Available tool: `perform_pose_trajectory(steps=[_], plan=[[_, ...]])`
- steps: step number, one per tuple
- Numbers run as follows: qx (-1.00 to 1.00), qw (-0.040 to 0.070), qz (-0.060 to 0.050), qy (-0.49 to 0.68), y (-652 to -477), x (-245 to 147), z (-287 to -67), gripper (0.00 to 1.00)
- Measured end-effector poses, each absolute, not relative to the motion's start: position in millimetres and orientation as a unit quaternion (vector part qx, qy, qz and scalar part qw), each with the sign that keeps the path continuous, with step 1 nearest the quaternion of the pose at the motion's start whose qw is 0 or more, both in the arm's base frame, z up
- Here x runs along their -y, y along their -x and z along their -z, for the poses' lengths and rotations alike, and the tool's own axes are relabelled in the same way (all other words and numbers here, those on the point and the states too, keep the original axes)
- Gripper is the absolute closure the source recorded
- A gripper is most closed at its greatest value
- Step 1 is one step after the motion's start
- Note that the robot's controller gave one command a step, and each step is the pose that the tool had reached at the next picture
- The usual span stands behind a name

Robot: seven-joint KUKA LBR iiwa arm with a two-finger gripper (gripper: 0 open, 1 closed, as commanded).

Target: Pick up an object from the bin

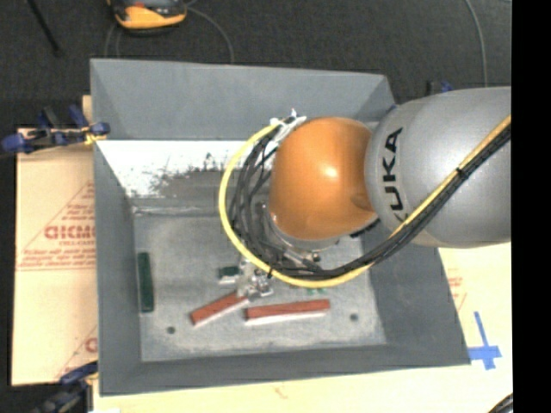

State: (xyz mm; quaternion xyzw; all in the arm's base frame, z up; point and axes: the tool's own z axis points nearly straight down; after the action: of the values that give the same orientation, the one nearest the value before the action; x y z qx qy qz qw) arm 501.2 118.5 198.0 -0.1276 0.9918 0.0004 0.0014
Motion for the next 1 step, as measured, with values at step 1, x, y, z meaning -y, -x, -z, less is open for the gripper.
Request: perform_pose_trajectory(steps=[1], plan=[[-0.992,0.001,0.0,0.128,-501.1,-118.6,-198.0,1.0]])
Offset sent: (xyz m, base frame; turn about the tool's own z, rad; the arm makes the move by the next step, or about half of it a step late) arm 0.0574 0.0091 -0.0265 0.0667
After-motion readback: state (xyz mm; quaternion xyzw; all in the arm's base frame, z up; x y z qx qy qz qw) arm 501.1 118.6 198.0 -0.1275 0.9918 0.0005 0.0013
